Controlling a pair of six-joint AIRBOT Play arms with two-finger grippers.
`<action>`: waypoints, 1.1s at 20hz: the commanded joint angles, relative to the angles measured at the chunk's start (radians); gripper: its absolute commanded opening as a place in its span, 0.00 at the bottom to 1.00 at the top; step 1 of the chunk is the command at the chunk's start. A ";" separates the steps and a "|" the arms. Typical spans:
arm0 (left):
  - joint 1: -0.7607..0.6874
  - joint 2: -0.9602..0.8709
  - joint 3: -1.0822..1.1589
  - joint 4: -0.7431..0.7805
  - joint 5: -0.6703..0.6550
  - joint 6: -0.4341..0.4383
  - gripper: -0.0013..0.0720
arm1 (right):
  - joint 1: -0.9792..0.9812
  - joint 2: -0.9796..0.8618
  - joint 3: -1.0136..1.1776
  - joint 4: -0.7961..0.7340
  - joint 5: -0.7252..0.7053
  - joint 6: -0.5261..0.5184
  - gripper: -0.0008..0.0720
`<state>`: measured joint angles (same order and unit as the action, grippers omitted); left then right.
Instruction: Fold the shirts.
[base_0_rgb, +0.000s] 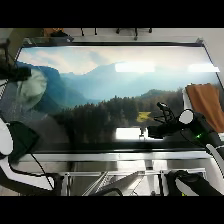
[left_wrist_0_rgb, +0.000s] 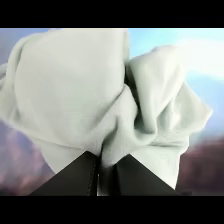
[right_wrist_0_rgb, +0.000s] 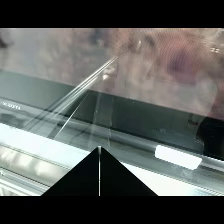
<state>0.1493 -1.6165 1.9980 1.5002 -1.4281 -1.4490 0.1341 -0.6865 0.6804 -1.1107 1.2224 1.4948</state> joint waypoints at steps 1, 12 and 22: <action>-0.169 0.200 -0.025 -0.227 0.056 0.006 0.05 | 0.001 0.000 0.000 0.000 0.000 0.000 0.04; -0.764 0.157 -0.550 -0.244 0.406 -0.038 0.87 | 0.000 0.000 0.004 0.000 0.000 0.000 0.05; -0.496 0.243 -0.712 -0.266 0.143 -0.070 0.98 | -0.028 -0.032 0.157 -0.011 -0.123 -0.007 0.69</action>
<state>-0.4183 -1.4326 1.4498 1.2602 -1.3231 -1.5177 0.1215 -0.6975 0.8192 -1.1198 1.1763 1.4948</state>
